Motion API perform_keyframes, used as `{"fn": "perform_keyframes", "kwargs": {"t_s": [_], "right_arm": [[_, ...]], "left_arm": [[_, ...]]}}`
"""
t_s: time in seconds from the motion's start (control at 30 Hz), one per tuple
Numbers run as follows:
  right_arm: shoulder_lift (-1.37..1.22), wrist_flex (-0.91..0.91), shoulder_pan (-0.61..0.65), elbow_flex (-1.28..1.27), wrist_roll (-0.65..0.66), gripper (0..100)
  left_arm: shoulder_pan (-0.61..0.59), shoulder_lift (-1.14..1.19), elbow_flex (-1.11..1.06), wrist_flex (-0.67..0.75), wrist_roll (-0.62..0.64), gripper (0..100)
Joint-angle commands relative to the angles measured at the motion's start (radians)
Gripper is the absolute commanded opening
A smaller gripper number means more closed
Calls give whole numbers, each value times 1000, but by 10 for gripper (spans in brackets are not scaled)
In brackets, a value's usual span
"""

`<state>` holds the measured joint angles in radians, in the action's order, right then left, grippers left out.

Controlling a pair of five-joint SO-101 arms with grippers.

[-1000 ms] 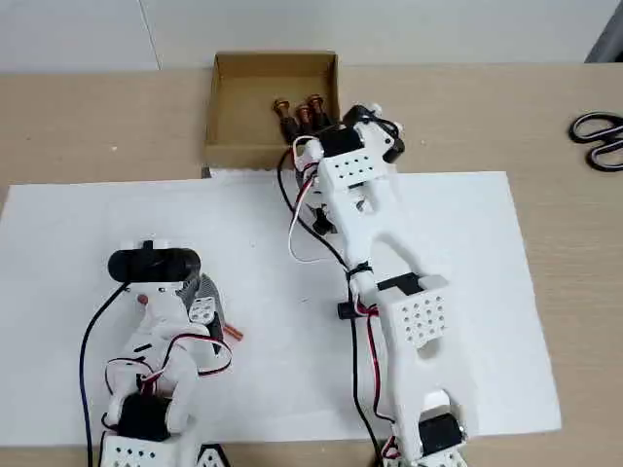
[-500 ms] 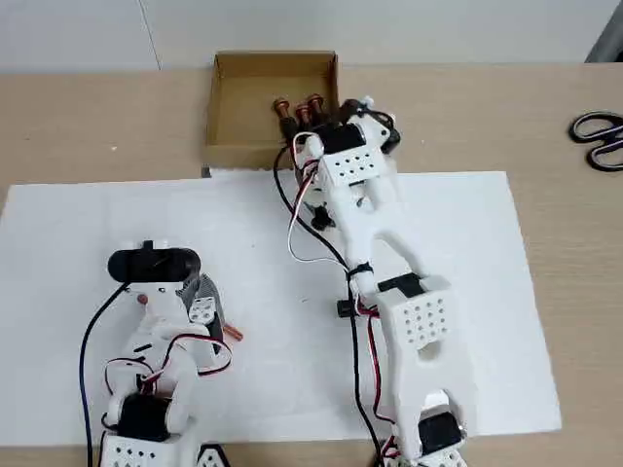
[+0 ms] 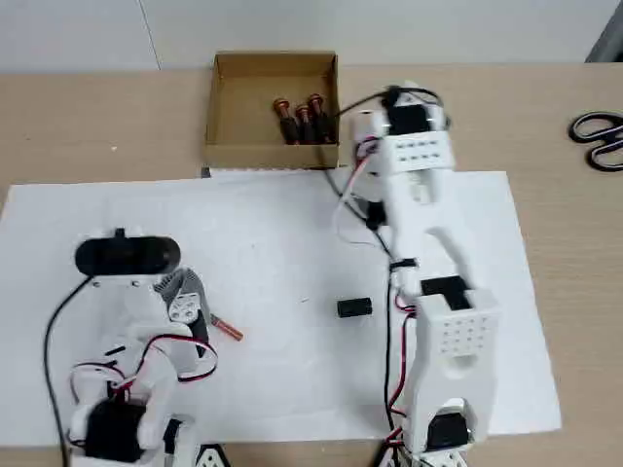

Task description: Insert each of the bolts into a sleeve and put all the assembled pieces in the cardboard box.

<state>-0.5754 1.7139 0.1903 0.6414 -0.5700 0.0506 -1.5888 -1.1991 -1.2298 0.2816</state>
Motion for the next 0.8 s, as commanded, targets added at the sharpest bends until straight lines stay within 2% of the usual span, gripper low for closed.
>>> {"fn": "perform_keyframes", "kwargs": {"t_s": [0.0, 0.23, 0.37, 0.63, 0.77], "right_arm": [[96, 16, -54, -69, 20, 3], [205, 16, -134, -313, 20, 3], [292, 16, -199, -457, 77, 3], [410, 2, -325, -620, 126, 3], [447, 2, -367, -655, 141, 3]], "left_arm": [[-2, 216, 237, -61, 25, 6], [-2, 733, 677, -313, 55, 6], [-2, 979, 855, -407, 344, 6], [2, 1215, 912, -416, 568, 6], [-2, 1246, 914, -416, 585, 6]]}}
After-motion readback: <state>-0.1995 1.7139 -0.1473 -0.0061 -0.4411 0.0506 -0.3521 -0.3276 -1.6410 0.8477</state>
